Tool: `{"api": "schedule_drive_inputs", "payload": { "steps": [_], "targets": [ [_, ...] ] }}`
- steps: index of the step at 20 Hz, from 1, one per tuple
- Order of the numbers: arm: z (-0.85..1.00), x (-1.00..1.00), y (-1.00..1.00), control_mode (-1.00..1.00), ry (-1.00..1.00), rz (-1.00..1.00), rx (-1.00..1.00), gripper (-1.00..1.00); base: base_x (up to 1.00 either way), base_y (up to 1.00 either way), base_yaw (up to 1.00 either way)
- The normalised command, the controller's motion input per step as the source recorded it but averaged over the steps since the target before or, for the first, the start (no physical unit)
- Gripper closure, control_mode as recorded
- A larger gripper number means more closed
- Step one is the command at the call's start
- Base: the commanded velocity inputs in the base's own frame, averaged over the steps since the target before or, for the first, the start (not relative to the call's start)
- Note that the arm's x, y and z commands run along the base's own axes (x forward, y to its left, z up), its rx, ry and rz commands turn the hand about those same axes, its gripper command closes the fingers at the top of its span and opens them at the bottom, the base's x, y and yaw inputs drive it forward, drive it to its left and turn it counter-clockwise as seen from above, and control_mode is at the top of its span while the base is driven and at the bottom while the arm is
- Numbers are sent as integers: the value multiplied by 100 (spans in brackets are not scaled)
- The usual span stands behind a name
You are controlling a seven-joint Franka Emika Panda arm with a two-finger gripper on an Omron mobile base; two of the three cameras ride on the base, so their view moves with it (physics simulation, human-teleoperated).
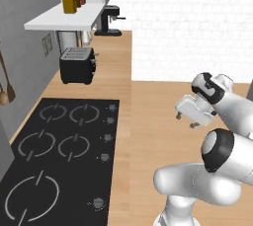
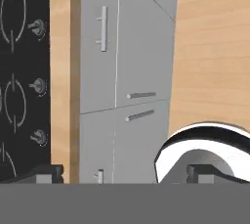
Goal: Take a straw from the drawer in front and place it inside the glass cup on the dining counter.
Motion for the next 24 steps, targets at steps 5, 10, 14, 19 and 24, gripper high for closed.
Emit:
{"api": "schedule_drive_inputs", "payload": {
  "steps": [5,10,14,19,24],
  "targets": [
    [-99,44,-14,-100,25,0,49,-100,0,0,0],
    [-63,39,56,-100,1,0,22,-100,0,0,0],
    [-45,38,67,-100,0,2,12,-100,0,0,0],
    [-27,34,51,-100,0,12,6,-100,0,0,0],
    [-37,30,55,-100,1,9,1,-100,0,0,0]
  ]
}}
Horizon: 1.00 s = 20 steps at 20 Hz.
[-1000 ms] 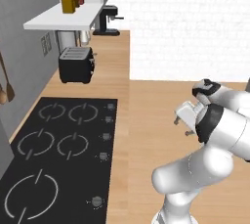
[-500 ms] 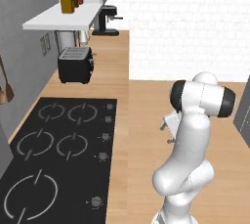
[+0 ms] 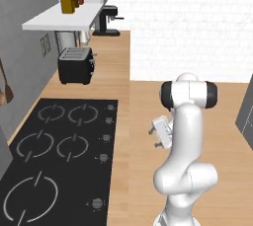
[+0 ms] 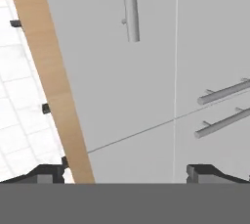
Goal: Take a straw from the drawer in front and place it inside the glass cup on the dining counter.
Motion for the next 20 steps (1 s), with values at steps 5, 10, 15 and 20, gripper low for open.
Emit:
{"api": "schedule_drive_inputs", "payload": {
  "steps": [5,10,15,20],
  "targets": [
    [-34,30,43,-100,-1,5,1,-100,0,0,0],
    [-16,33,45,-100,-5,0,1,-100,0,0,0],
    [-15,21,39,-100,-2,0,1,-100,0,0,0],
    [-33,42,31,-100,5,-1,5,-100,0,0,0]
  ]
}}
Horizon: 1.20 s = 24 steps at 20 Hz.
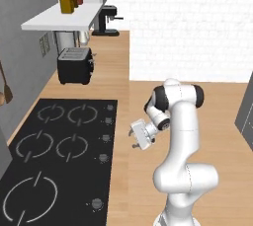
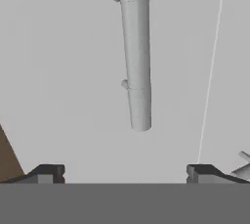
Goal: Take a straw from the drawer in front and place it inside the glass cup on the dining counter.
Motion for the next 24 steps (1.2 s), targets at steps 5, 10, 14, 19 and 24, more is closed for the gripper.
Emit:
{"api": "schedule_drive_inputs", "payload": {
  "steps": [5,10,14,19,24],
  "targets": [
    [-35,35,-2,-100,4,-1,7,-100,0,0,0],
    [-35,34,-8,-100,0,0,4,-100,0,0,0],
    [-21,50,0,-100,0,-1,3,-100,0,0,0],
    [-17,39,19,-100,0,-7,0,-100,0,0,0],
    [-14,16,44,-100,0,-9,0,-100,0,0,0]
  ]
}}
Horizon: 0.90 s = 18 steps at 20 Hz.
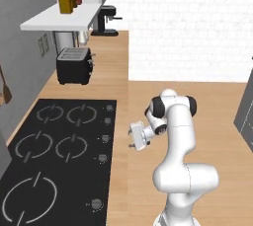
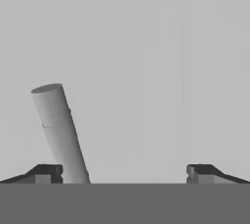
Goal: Take a straw from the drawer in front and place it inside the glass cup on the dining counter.
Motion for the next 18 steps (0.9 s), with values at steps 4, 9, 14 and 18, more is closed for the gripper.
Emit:
{"api": "schedule_drive_inputs", "payload": {
  "steps": [4,9,14,18],
  "targets": [
    [0,2,63,-100,0,-12,0,-100,0,0,0],
    [1,20,49,-100,0,-13,0,-100,0,0,0],
    [27,4,34,-100,0,-4,0,-100,0,0,0],
    [38,7,21,-100,0,0,0,-100,0,0,0]
  ]
}}
